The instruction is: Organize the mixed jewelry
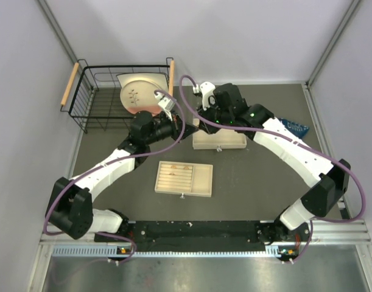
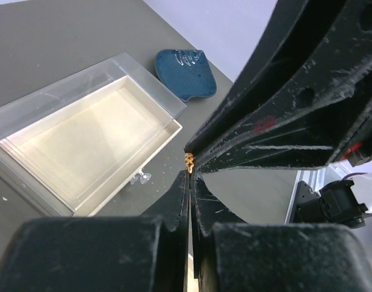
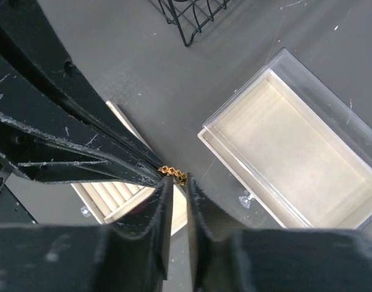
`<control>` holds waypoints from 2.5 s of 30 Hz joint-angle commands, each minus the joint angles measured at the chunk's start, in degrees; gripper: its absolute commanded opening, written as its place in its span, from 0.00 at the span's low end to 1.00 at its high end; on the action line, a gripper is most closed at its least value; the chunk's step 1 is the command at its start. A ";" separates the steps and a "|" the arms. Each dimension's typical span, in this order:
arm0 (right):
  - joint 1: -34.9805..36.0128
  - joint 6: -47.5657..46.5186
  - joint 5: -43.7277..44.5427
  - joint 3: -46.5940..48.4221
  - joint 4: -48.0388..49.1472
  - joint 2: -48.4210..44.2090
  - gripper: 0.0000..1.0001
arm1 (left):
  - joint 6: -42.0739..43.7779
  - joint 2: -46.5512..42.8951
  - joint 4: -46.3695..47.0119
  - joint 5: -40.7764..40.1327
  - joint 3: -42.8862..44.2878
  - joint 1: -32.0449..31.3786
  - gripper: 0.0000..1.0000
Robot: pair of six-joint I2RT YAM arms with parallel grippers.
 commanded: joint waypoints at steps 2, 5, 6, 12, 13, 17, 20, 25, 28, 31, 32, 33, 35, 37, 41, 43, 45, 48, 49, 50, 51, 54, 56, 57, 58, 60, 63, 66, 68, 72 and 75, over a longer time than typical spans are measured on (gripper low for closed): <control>0.67 -3.18 -4.54 0.38 1.54 -3.75 0.29 | 4.06 -1.20 0.53 1.79 2.12 -0.19 0.00; 0.41 -5.12 -4.98 -0.23 1.19 -6.65 0.36 | 6.08 -2.43 0.00 3.28 2.12 0.34 0.00; 0.41 -5.47 -4.90 -0.41 0.93 -8.05 0.36 | 6.78 -2.79 -0.17 4.76 2.21 0.78 0.00; -3.98 -8.29 -17.45 -1.29 -0.56 -11.93 0.38 | 9.87 -4.20 -0.88 15.13 3.00 2.71 0.00; -4.33 -8.90 -19.55 -1.29 -1.70 -12.37 0.38 | 9.69 -4.11 -0.70 19.58 3.35 3.06 0.00; -4.60 -15.65 -26.94 -1.47 -5.30 -13.07 0.38 | 8.29 -2.36 -0.61 29.28 5.19 3.77 0.00; -4.69 -17.78 -30.90 -2.34 -6.45 -13.16 0.37 | 7.76 -2.44 -0.18 32.63 5.02 3.77 0.00; -4.60 -18.57 -33.81 -2.61 -6.54 -12.29 0.36 | 7.49 -2.79 -0.26 34.39 5.02 3.77 0.00; -4.69 -18.58 -35.13 -2.17 -6.54 -11.50 0.35 | 7.32 -2.79 -0.26 34.57 5.20 3.86 0.00; -4.69 -18.84 -35.57 -1.91 -6.54 -10.62 0.34 | 6.79 -2.70 0.53 34.83 5.11 3.77 0.00; -4.60 -18.84 -35.74 -1.91 -6.54 -10.36 0.33 | 6.62 -2.62 0.62 34.92 5.11 3.77 0.00; -4.69 -18.75 -35.92 -1.91 -6.54 -10.18 0.32 | 6.53 -2.62 0.70 34.84 5.11 3.86 0.00; -4.69 -18.66 -36.27 -1.99 -6.54 -9.65 0.29 | 6.44 -2.62 0.79 34.83 5.02 3.77 0.00; -4.69 -18.57 -36.27 -1.99 -6.54 -9.30 0.26 | 6.18 -2.62 1.14 34.92 4.93 3.77 0.00; -4.52 -18.57 -36.80 -1.73 -6.54 -8.95 0.22 | 5.82 -2.79 1.32 34.92 4.84 3.77 0.00; -4.51 -18.57 -36.80 -1.64 -6.54 -8.77 0.17 | 5.82 -2.79 1.41 34.75 4.76 3.77 0.00; -4.60 -18.49 -36.98 -1.64 -6.45 -8.68 0.14 | 5.82 -2.70 1.41 34.83 4.67 3.77 0.00; -4.60 -18.49 -37.41 -1.55 -6.45 -8.42 0.12 | 5.65 -2.70 1.41 34.83 4.67 3.77 0.00; -4.51 -18.40 -37.50 -1.47 -6.45 -8.33 0.12 | 5.65 -2.62 1.41 34.83 4.67 3.77 0.00; -4.51 -18.40 -37.59 -1.47 -6.54 -8.33 0.12 | 5.56 -2.62 1.50 34.83 4.76 3.86 0.00; -4.43 -18.48 -37.59 -1.55 -6.45 -8.33 0.12 | 5.56 -2.62 1.58 34.83 4.67 3.86 0.00; -4.34 -18.40 -37.77 -1.38 -6.54 -8.24 0.12 | 5.38 -2.53 1.67 34.75 4.67 3.77 0.00; -4.16 -18.40 -37.68 -1.29 -6.54 -8.33 0.12 | 5.38 -2.35 1.67 34.75 4.67 3.86 0.00; -4.07 -18.40 -37.68 -1.29 -6.54 -8.16 0.12 | 5.30 -2.35 1.67 34.75 4.67 3.77 0.00; -3.81 -18.40 -37.68 -1.38 -6.63 -8.07 0.11 | 5.30 -2.44 1.76 34.75 4.67 3.77 0.00; -3.64 -18.40 -37.59 -1.29 -6.54 -7.98 0.08 | 5.30 -2.44 1.76 34.83 4.67 3.77 0.00; -3.46 -18.40 -37.85 -1.20 -6.54 -7.89 0.06 | 5.21 -2.35 1.76 34.75 4.58 3.77 0.00; -3.11 -18.49 -37.86 -1.03 -6.45 -7.72 0.02 | 5.21 -2.27 1.85 34.75 4.58 3.77 0.00; -2.93 -18.49 -38.03 -0.94 -6.54 -7.63 0.01 | 5.21 -2.35 1.94 34.75 4.49 3.68 0.00; -2.41 -18.57 -38.12 -0.85 -6.45 -7.71 0.01 | 5.30 -2.26 1.94 34.66 4.49 3.77 0.00; -2.23 -18.57 -38.12 -0.85 -6.45 -7.54 0.02 | 5.30 -2.09 1.94 34.66 4.41 3.77 0.00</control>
